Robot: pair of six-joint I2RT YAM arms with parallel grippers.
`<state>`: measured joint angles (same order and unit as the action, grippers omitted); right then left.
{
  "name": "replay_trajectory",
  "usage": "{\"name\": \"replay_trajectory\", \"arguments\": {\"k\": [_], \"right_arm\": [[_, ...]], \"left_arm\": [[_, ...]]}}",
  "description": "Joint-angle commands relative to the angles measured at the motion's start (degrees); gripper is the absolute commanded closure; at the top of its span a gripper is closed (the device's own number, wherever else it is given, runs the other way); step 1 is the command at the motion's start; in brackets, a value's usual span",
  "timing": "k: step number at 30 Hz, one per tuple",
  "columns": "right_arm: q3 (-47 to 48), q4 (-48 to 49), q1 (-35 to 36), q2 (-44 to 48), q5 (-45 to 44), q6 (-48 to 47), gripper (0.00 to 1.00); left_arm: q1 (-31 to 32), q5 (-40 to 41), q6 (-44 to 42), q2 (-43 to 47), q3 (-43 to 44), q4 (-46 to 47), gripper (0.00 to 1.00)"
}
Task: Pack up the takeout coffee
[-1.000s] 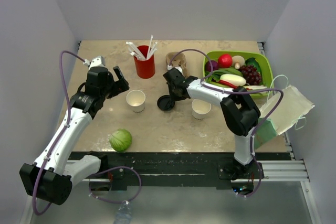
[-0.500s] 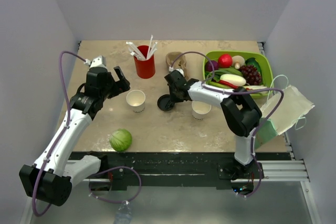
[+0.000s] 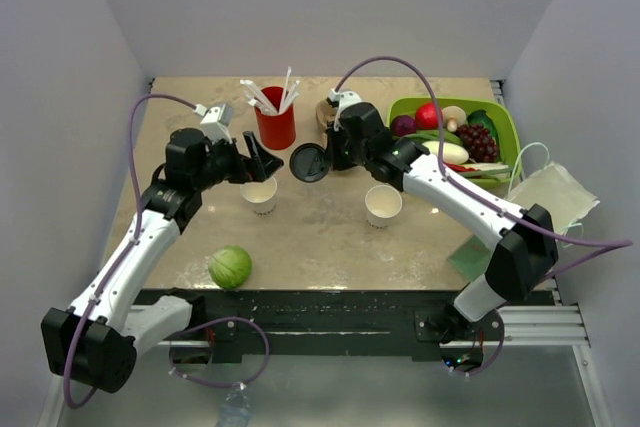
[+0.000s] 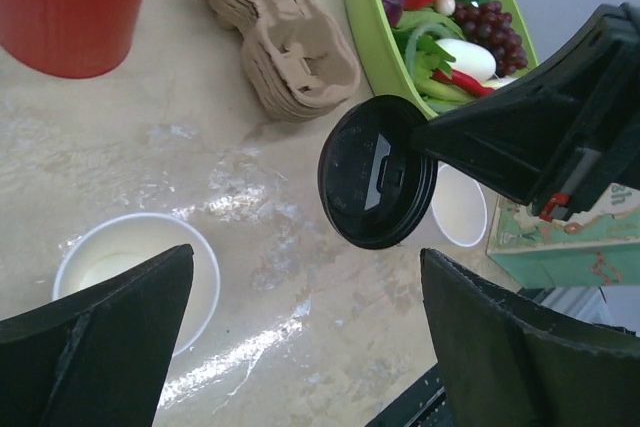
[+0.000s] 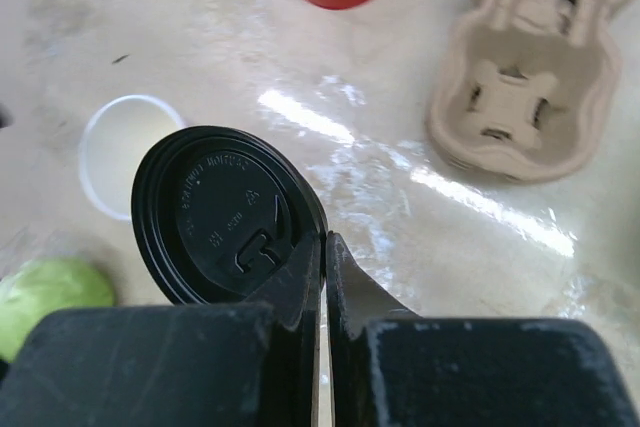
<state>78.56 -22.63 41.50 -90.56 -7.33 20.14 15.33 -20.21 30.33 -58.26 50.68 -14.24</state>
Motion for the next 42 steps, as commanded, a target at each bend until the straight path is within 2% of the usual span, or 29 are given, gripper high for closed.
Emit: {"name": "replay_trajectory", "arguments": {"k": [1, 10, 15, 16, 18, 19, 22, 25, 27, 29, 30, 31, 32, 33, 36, 37, 39, 40, 41, 42], "right_arm": [[3.3, 0.8, 0.2, 1.9, 10.7, -6.2, 1.00], [2.6, 4.9, 0.1, 2.9, 17.5, -6.0, 1.00], [2.5, 5.9, 0.1, 2.4, 18.8, -5.4, 1.00], [2.5, 6.3, 0.1, 2.3, 19.0, -5.5, 1.00], [2.2, 6.7, 0.2, 2.4, 19.5, -5.8, 1.00], [2.0, 6.8, 0.2, 2.5, 19.5, -6.0, 1.00], [1.9, 6.2, 0.1, 2.8, 21.3, -8.0, 1.00], [1.1, 6.9, 0.2, 3.1, 23.1, -10.6, 1.00], [0.5, 7.3, 0.1, 3.8, 22.9, -13.0, 0.98], [-0.4, 9.6, 0.2, 6.0, 21.3, -14.8, 0.93], [-2.1, 11.3, 0.1, 7.0, 20.4, -15.1, 0.88], [-3.0, 14.3, 0.2, 8.2, 20.1, -16.1, 0.79], [-3.8, 15.9, 0.2, 9.4, 19.7, -18.4, 0.59], [-5.8, 17.4, 0.2, 12.2, 19.9, -19.9, 0.53], [-11.9, 23.5, 0.2, 18.3, 23.1, -32.1, 0.31], [-13.7, 25.5, 0.2, 19.8, 27.9, -39.3, 0.26], [-18.2, 25.4, 0.2, 23.6, 34.0, -48.4, 0.23], [-19.6, 23.6, 0.2, 24.6, 36.4, -57.8, 0.23], [-20.5, 21.0, 0.1, 25.3, 41.8, -63.6, 0.23], [-21.4, 18.5, 0.3, 25.9, 43.7, -68.2, 0.22]], "left_arm": [[0.4, -5.6, -0.7, -2.2, 0.6, 6.1, 0.02], [1.0, -7.3, 0.8, -6.2, -0.5, 7.2, 0.29], [1.9, -11.3, 1.3, -8.2, -0.8, 9.0, 0.32], [1.9, -11.9, 1.7, -8.5, -0.7, 9.1, 0.41], [1.9, -12.1, 2.3, -9.2, -0.2, 9.0, 0.51], [1.9, -12.2, 3.2, -9.3, -0.1, 8.9, 0.61], [1.9, -13.1, 5.1, -9.9, -0.1, 8.2, 0.79], [1.9, -13.8, 6.9, -9.9, 0.1, 6.8, 0.89], [1.9, -13.5, 8.1, -9.2, 0.4, 5.9, 0.92], [1.9, -14.5, 9.7, -8.2, 0.4, 5.7, 0.95], [1.9, -14.6, 10.4, -7.7, 0.5, 5.4, 0.97], [1.8, -14.5, 11.6, -7.3, 0.7, 4.8, 0.98], [1.8, -14.3, 11.9, -7.0, 1.2, 3.8, 0.98], [1.8, -14.0, 12.1, -7.0, 2.5, 0.9, 0.98], [1.4, -13.8, 13.3, -8.2, 5.2, -5.5, 0.98], [1.2, -14.5, 14.1, -8.5, 5.9, -7.0, 0.98], [0.7, -15.8, 15.4, -9.7, 7.5, -10.3, 0.99], [0.5, -17.2, 16.7, -9.9, 8.0, -11.2, 0.99], [0.4, -17.9, 17.4, -9.9, 8.8, -12.2, 0.99], [0.4, -18.3, 18.2, -9.9, 9.2, -12.7, 0.99]]}}
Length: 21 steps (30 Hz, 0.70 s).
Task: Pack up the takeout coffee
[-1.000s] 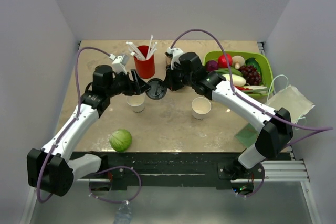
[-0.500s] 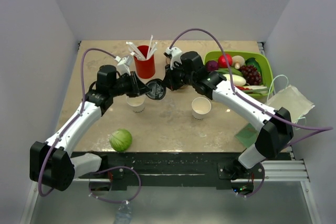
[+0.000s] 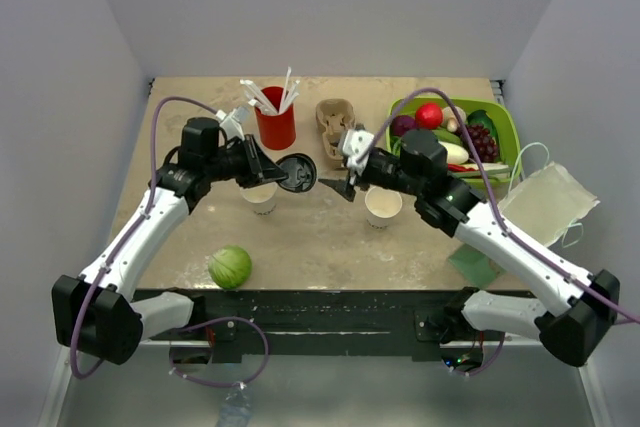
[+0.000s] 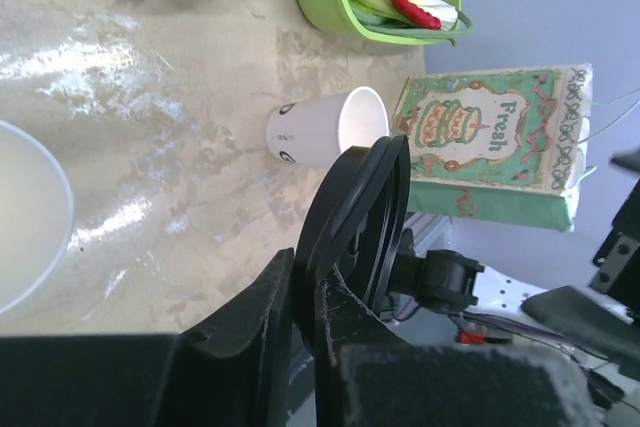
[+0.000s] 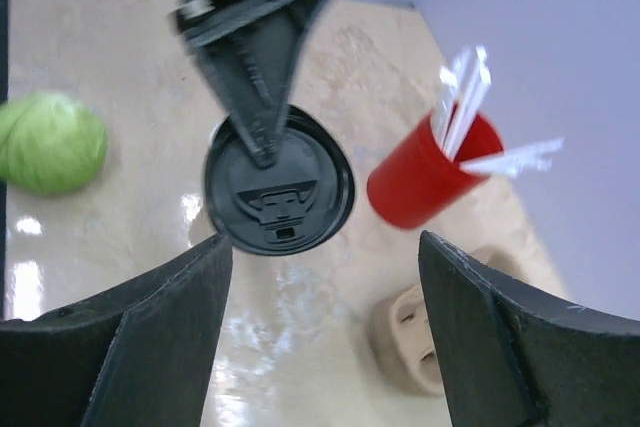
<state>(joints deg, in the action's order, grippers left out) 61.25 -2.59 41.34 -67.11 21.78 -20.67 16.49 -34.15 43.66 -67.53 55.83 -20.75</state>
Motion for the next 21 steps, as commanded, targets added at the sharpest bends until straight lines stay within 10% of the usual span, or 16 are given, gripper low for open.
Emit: {"name": "replay_trajectory", "arguments": {"k": [1, 12, 21], "right_arm": [[-4.0, -5.5, 0.3, 2.9, 16.2, -32.9, 0.22], [1.1, -17.6, 1.4, -1.5, 21.4, -45.5, 0.24], [1.0, -7.5, 3.7, -5.1, 15.8, -41.5, 0.30]], "left_arm": [[-0.8, -4.4, 6.2, -0.5, 4.4, -6.8, 0.98], [-0.9, -8.2, 14.2, 1.3, 3.4, -8.3, 0.95], [-0.9, -10.5, 16.3, 1.8, 0.5, -6.9, 0.91]]}}
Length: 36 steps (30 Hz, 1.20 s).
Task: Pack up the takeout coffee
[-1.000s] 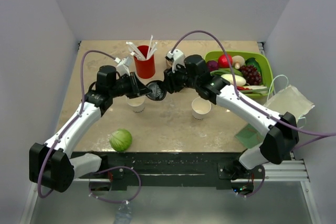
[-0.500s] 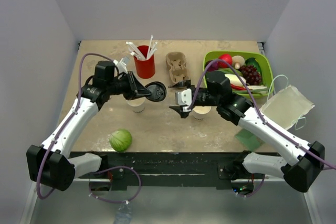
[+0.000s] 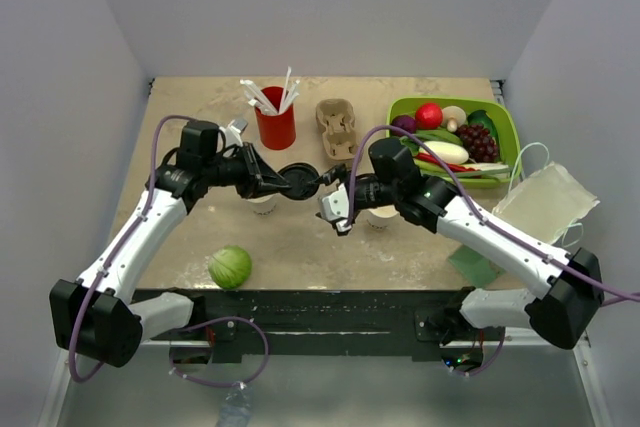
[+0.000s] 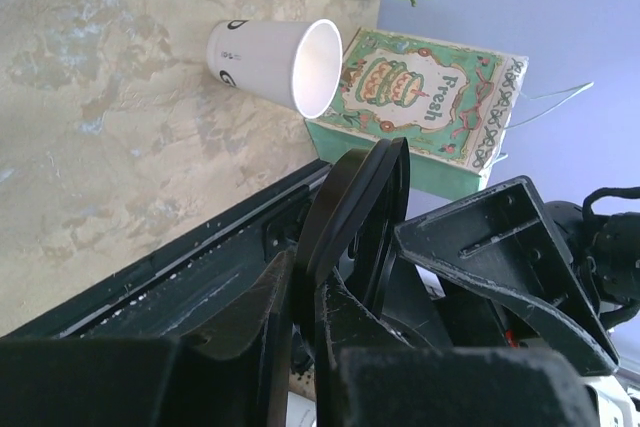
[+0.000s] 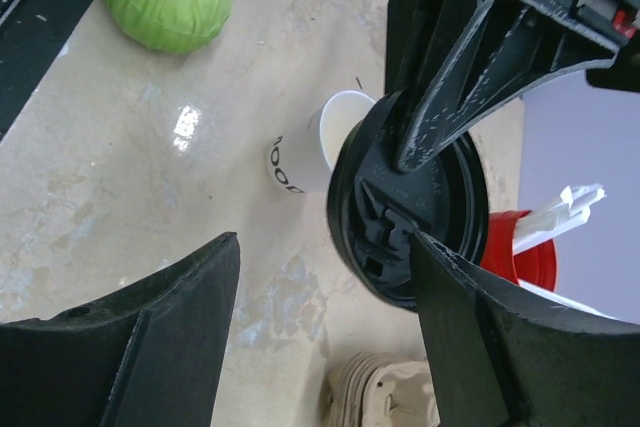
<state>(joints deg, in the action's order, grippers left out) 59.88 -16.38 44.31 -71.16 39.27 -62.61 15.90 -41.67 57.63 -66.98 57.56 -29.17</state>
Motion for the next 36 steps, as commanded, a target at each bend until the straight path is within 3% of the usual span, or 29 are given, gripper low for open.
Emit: {"name": "replay_trajectory", "arguments": {"k": [1, 12, 19, 24, 26, 31, 34, 35, 36], "right_arm": [[2.7, 6.4, 0.9, -1.4, -1.9, 0.4, 0.30], [4.5, 8.4, 1.5, -4.3, -5.9, 2.0, 0.41], [4.3, 9.8, 1.6, -4.1, -6.5, 3.2, 0.58], [3.7, 11.0, 1.6, -3.3, -6.4, 4.8, 0.76], [3.6, 11.2, 1.6, -2.9, -6.0, 5.3, 0.79], [3.1, 12.0, 1.6, -1.4, -4.9, 9.3, 0.83], [2.6, 12.4, 1.6, -0.6, -3.7, 12.7, 0.83], [2.3, 12.4, 1.6, -0.3, -3.2, 13.5, 0.83], [2.1, 12.7, 1.6, -0.1, -2.4, 15.4, 0.83]], "left_arm": [[-0.3, -3.9, 2.7, 1.4, -1.7, 2.2, 0.91], [-0.3, -5.3, 3.2, 1.4, -2.7, 3.2, 0.89], [-0.3, -5.4, 2.1, 0.9, -3.1, 2.4, 0.85], [-0.3, -5.6, 2.9, 1.3, -3.1, 4.8, 0.62], [-0.3, -5.5, 3.2, 1.4, -3.1, 6.2, 0.52], [-0.3, -4.4, 3.4, 1.5, -2.4, 8.7, 0.41], [-0.4, -2.0, 2.2, 1.8, -0.4, 9.0, 0.24], [-0.4, -1.5, 1.8, 1.8, 0.4, 8.9, 0.11], [-0.6, 0.4, 0.3, 1.6, 1.2, 8.3, 0.05]]}}
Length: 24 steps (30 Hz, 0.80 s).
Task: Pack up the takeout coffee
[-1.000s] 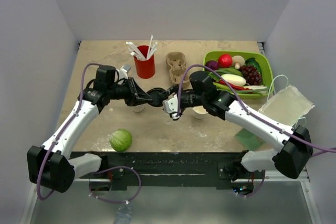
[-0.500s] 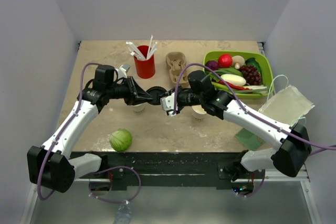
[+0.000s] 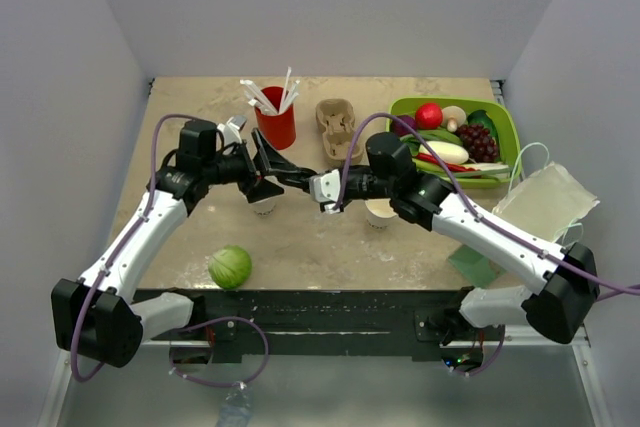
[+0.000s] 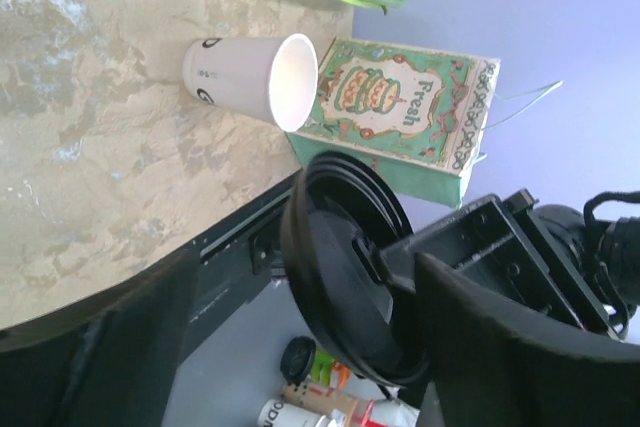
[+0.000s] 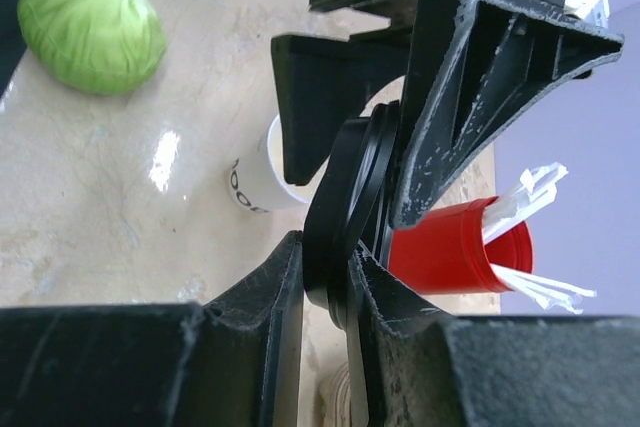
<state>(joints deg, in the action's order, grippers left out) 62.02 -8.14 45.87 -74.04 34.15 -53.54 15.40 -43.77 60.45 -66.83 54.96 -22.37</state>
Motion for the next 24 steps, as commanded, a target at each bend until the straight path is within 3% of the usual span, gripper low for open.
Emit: {"name": "replay_trajectory", "arguments": {"k": [1, 7, 14, 18, 21, 24], "right_arm": [[-0.3, 4.9, 0.0, 2.8, 3.1, 7.7, 0.83], [0.6, 6.5, 0.0, 0.7, 5.1, 23.4, 0.81], [6.3, 4.9, -0.1, -5.5, -0.3, 36.6, 0.82], [13.6, 2.0, -0.1, -14.7, -0.7, 51.6, 0.83], [20.2, -3.6, -0.2, -20.2, 0.2, 59.8, 0.83], [23.9, -4.5, -0.2, -25.3, 0.6, 65.0, 0.81]], "left_arm": [[-0.2, 3.9, -3.3, 1.3, 6.0, 0.0, 0.00], [-0.7, 17.1, -8.3, 3.6, 14.3, -3.8, 0.01], [-0.7, 42.0, -14.6, 14.5, 15.5, -9.4, 0.00], [-0.7, 54.7, -16.7, 19.0, 11.2, -12.7, 0.00], [-0.7, 58.2, -16.1, 19.7, 5.8, -15.2, 0.01], [-0.7, 56.7, -16.1, 18.1, 1.4, -14.1, 0.00]]}}
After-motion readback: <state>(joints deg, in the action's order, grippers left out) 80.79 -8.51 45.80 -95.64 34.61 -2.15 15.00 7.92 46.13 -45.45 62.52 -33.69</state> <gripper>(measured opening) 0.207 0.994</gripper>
